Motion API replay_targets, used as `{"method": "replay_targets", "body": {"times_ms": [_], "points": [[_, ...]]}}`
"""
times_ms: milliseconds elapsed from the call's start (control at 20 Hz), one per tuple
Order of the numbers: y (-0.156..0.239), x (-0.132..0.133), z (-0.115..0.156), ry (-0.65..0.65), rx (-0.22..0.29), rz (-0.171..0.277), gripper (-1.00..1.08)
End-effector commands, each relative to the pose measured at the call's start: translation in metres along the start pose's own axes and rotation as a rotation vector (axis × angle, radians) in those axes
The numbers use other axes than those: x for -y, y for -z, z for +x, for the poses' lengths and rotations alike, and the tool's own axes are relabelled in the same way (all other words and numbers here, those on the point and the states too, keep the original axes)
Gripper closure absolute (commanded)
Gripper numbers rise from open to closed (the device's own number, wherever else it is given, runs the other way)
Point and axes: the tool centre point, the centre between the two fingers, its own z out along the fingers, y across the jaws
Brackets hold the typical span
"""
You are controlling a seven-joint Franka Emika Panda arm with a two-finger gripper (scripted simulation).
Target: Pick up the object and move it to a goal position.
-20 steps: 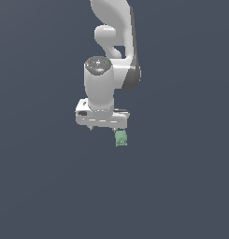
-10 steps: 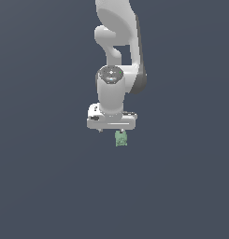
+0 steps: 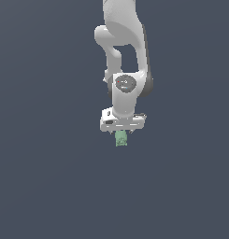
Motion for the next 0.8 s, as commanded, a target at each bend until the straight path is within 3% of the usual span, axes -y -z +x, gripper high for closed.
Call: {"method": "replay_targets", "body": {"times_ms": [0,750], "points": [[0.0,0.0,0.0,0.0,0.0,0.0,-0.92],[-0.049,0.002,-0.001,0.003,-0.001,0.001,-0.92]]}}
